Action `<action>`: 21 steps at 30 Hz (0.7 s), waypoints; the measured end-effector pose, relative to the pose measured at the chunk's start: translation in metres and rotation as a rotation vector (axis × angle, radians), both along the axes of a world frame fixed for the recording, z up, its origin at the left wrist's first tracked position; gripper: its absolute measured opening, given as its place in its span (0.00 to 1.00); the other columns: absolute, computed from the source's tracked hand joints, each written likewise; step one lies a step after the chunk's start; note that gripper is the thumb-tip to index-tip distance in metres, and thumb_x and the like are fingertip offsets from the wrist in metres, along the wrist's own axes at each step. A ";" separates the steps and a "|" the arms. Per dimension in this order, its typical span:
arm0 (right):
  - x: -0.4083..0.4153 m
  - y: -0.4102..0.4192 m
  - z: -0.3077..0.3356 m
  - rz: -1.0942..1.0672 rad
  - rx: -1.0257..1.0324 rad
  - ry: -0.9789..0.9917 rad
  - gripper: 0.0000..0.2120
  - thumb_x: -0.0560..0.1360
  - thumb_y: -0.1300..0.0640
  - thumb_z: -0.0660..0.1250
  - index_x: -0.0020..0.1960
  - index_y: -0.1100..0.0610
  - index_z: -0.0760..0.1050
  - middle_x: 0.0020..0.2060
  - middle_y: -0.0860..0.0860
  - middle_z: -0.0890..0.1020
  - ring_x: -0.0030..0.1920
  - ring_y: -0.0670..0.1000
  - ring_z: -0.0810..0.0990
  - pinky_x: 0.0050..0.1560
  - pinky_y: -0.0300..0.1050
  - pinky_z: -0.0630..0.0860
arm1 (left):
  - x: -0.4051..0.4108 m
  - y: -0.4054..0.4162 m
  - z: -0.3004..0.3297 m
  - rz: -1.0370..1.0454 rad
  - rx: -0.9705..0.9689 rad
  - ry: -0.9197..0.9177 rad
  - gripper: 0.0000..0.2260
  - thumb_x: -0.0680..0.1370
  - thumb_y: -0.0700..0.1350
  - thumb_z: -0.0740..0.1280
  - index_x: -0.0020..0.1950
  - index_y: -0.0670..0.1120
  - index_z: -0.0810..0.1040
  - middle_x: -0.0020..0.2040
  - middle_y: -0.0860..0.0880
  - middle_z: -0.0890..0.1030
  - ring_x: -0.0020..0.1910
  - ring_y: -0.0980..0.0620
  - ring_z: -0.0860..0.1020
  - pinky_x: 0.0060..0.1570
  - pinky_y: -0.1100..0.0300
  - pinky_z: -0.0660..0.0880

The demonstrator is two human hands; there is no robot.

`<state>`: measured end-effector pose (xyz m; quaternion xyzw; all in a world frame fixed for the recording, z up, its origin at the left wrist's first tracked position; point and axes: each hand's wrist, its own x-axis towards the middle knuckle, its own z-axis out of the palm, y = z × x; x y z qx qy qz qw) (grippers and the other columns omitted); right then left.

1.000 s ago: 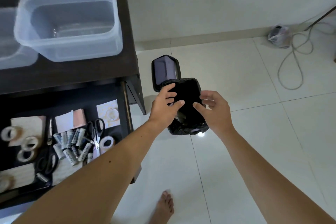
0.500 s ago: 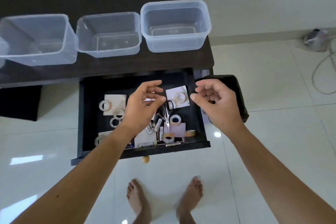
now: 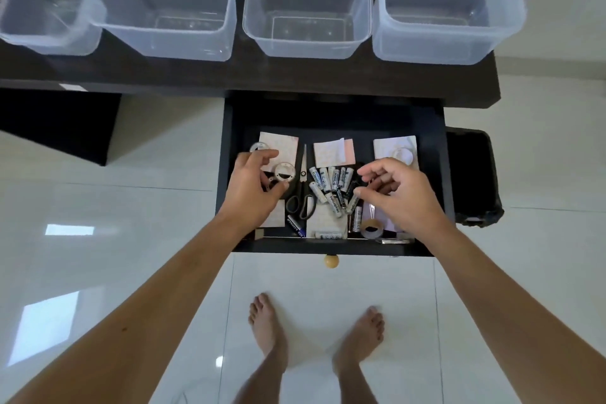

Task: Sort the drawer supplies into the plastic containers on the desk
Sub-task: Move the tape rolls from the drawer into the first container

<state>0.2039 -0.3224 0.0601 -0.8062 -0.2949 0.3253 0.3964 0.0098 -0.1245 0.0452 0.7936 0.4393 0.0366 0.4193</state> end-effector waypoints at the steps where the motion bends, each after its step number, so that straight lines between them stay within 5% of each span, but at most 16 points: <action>1: 0.001 0.001 -0.001 -0.005 0.000 0.000 0.14 0.73 0.59 0.81 0.55 0.46 0.84 0.48 0.46 0.86 0.47 0.48 0.85 0.51 0.43 0.83 | 0.001 0.000 -0.001 -0.005 -0.001 0.026 0.26 0.79 0.42 0.76 0.75 0.51 0.73 0.66 0.50 0.71 0.43 0.56 0.76 0.51 0.71 0.73; 5: 0.001 0.007 -0.002 0.001 0.007 0.006 0.13 0.73 0.60 0.81 0.54 0.48 0.84 0.48 0.47 0.85 0.45 0.47 0.84 0.47 0.33 0.79 | 0.008 0.001 -0.007 -0.033 0.002 0.078 0.26 0.78 0.45 0.77 0.75 0.52 0.74 0.70 0.47 0.69 0.54 0.53 0.74 0.60 0.63 0.71; 11: 0.004 0.002 -0.005 -0.051 0.009 0.011 0.12 0.73 0.60 0.81 0.54 0.50 0.85 0.47 0.47 0.86 0.43 0.47 0.84 0.46 0.34 0.80 | 0.012 0.004 -0.014 -0.107 0.092 0.117 0.23 0.78 0.45 0.78 0.71 0.51 0.78 0.68 0.47 0.70 0.54 0.50 0.76 0.59 0.58 0.76; 15: 0.009 -0.005 -0.011 -0.264 0.033 -0.151 0.08 0.76 0.59 0.78 0.55 0.53 0.84 0.45 0.47 0.86 0.41 0.44 0.83 0.44 0.35 0.81 | 0.010 0.004 -0.018 -0.113 0.122 0.018 0.22 0.76 0.47 0.79 0.67 0.50 0.78 0.66 0.49 0.72 0.58 0.51 0.81 0.60 0.57 0.78; 18: 0.010 -0.003 -0.013 -0.321 -0.005 -0.347 0.11 0.77 0.59 0.77 0.59 0.56 0.82 0.53 0.51 0.81 0.40 0.43 0.81 0.45 0.32 0.79 | 0.010 0.005 -0.016 -0.109 0.149 -0.078 0.20 0.76 0.44 0.79 0.66 0.48 0.78 0.63 0.51 0.73 0.54 0.54 0.79 0.56 0.60 0.78; 21: 0.011 0.005 -0.015 -0.288 -0.109 -0.468 0.15 0.78 0.61 0.75 0.63 0.60 0.80 0.63 0.55 0.76 0.49 0.52 0.82 0.51 0.39 0.77 | 0.011 0.007 -0.013 -0.069 0.128 -0.138 0.19 0.76 0.40 0.78 0.64 0.47 0.77 0.61 0.51 0.75 0.51 0.57 0.79 0.53 0.63 0.78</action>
